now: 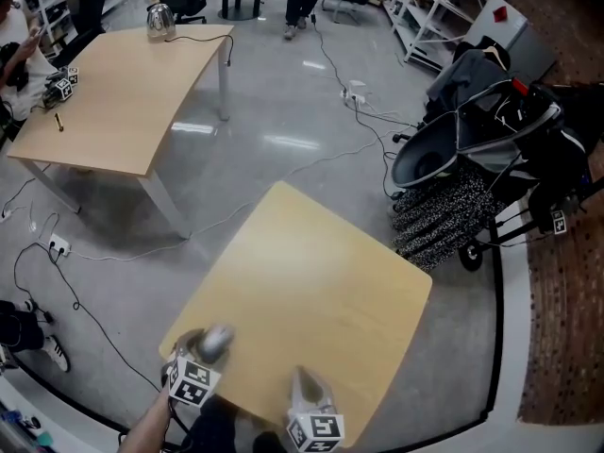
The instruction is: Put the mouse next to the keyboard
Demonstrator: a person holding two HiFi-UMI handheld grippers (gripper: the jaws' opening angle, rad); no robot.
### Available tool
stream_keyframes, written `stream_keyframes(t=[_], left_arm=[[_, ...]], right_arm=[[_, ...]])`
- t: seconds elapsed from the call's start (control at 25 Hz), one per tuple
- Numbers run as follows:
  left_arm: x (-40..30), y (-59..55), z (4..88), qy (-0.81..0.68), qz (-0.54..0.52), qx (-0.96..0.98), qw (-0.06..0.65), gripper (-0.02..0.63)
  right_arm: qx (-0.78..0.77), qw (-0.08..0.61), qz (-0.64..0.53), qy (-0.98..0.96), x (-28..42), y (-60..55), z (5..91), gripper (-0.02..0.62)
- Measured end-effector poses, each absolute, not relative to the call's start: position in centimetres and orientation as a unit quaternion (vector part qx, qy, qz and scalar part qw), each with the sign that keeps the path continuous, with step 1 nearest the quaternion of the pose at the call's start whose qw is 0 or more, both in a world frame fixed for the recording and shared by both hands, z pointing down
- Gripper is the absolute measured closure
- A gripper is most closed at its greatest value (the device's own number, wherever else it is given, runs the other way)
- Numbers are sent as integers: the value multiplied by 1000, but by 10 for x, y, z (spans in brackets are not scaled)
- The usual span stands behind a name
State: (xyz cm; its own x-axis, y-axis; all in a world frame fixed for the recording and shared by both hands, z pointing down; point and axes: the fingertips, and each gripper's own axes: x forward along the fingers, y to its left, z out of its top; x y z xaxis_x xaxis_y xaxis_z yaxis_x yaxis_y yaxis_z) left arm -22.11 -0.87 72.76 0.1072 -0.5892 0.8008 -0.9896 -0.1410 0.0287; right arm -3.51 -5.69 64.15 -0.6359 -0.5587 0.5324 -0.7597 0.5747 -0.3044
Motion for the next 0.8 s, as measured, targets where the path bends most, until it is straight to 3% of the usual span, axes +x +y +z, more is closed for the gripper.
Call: stream_keyframes(t=[0.8], left_arm=[[-164,-15,707,-561,322,711,275,302]], right_arm=[[401,180,257,-861,6,-49,632,581]])
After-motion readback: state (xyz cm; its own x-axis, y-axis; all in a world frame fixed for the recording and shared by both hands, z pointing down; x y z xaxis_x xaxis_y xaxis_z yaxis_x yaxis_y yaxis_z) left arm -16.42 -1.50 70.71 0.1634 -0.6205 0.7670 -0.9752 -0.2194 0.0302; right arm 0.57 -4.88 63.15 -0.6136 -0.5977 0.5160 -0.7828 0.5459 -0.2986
